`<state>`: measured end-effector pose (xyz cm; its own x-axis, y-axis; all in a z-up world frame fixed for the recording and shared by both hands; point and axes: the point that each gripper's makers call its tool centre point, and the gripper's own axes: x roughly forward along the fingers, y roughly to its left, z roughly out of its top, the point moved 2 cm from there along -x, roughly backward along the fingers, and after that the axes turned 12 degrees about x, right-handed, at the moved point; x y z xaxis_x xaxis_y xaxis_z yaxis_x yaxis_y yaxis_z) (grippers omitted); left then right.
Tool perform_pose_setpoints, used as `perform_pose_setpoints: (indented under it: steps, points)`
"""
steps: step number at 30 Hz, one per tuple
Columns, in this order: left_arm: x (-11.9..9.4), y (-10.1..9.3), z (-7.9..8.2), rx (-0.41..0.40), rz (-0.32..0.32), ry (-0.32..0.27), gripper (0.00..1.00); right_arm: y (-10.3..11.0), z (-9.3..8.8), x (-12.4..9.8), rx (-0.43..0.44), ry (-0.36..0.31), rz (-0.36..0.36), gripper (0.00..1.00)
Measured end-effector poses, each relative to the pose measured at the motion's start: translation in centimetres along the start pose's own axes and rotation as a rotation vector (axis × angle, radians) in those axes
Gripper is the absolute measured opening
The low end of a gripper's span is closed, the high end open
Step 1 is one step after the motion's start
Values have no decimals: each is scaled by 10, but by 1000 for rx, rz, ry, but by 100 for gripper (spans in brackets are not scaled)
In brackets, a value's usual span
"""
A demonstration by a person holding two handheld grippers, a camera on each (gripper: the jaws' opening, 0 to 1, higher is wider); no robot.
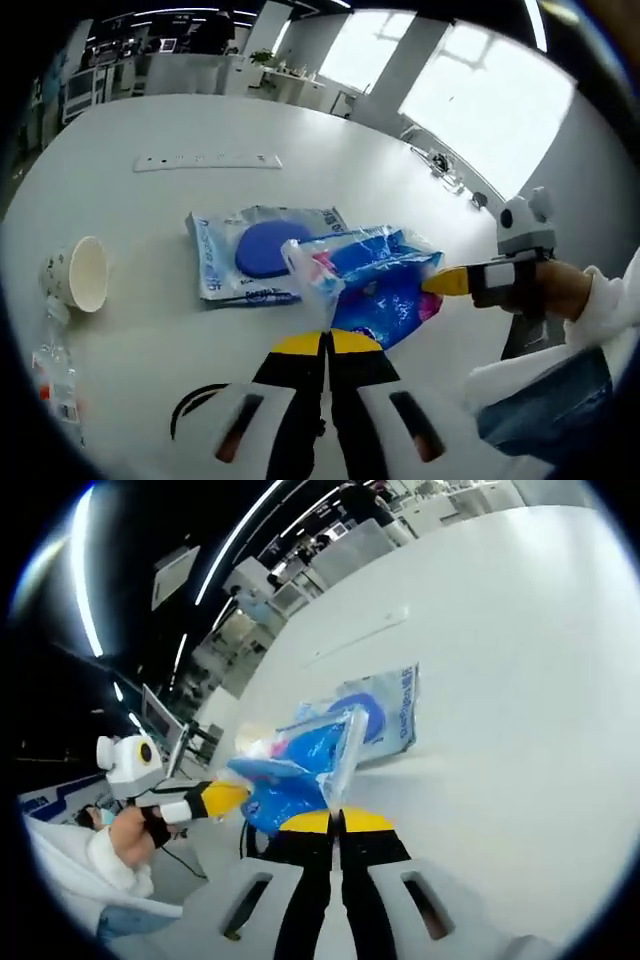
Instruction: Arrange the tabletop items into an orderly group along one side of the table until the central work area is clear of visible clutter.
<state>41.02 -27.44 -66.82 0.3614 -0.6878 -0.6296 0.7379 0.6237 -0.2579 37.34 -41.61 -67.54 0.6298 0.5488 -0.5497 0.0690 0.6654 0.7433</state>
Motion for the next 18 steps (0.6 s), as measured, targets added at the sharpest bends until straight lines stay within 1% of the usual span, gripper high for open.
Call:
perform_pose_setpoints:
  steps: [3, 9, 10, 13, 18]
  points:
    - [7, -6, 5, 25, -15, 9, 0, -5, 3, -3, 3, -6, -11, 0]
    - [21, -17, 11, 88, -55, 33, 0, -18, 16, -12, 19, -34, -21, 0]
    - [23, -18, 12, 93, -59, 35, 0, -21, 18, -13, 29, -37, -22, 0]
    - [29, -23, 15, 110, -76, 44, 0, -25, 22, -17, 8, -39, -31, 0]
    - [40, -32, 25, 138, -96, 50, 0, -34, 31, -26, 17, -58, -33, 0]
